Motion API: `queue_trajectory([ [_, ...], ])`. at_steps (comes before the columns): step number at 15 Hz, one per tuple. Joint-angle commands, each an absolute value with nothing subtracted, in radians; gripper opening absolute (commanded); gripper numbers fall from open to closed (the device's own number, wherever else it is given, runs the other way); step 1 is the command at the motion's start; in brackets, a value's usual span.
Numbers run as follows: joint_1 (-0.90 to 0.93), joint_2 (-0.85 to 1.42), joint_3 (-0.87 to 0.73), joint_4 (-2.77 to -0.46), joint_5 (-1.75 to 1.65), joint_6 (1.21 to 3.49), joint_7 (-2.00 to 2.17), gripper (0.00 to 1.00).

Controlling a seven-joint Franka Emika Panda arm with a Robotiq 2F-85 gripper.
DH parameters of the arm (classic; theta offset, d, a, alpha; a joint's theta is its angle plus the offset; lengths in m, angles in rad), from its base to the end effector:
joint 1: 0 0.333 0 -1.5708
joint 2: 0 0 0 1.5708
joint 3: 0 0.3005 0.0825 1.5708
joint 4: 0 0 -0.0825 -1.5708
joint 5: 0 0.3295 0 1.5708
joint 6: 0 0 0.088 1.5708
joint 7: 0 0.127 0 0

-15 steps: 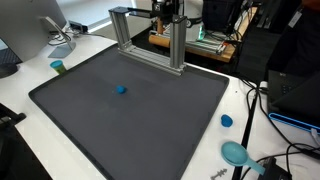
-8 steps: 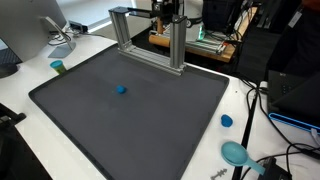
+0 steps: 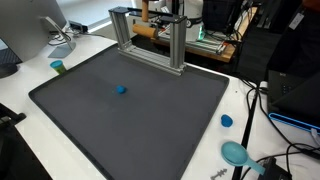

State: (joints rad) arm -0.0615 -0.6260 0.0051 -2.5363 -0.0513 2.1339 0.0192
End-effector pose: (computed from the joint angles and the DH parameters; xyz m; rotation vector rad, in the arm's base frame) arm 0.3422 -0.0223 0.4887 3.0680 -0.0824 0.3430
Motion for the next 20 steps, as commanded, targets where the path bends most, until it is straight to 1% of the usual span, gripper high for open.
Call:
queue_trajectory([
  [1,-0.096,-0.451,-0.017,-2.305,-0.092,2.108,0.026,0.22],
  [5,-0.099,-0.252,-0.059,-2.081,-0.055,2.046,0.004,0.22],
  [8,-0.094,-0.074,-0.088,-1.921,0.01,1.95,-0.005,0.22],
  [9,-0.097,-0.206,-0.073,-2.067,-0.037,2.029,0.012,0.47],
  [11,-0.098,-0.107,-0.081,-1.989,-0.021,1.997,0.011,0.47],
  [14,-0.097,-0.059,-0.081,-1.949,-0.019,1.989,0.011,0.47],
  [15,-0.091,-0.049,-0.078,-1.952,0.006,2.035,-0.014,0.22],
  [18,-0.081,0.017,-0.074,-1.956,0.051,2.19,-0.047,0.22],
  [20,-0.075,0.075,-0.067,-1.943,0.073,2.235,-0.052,0.22],
])
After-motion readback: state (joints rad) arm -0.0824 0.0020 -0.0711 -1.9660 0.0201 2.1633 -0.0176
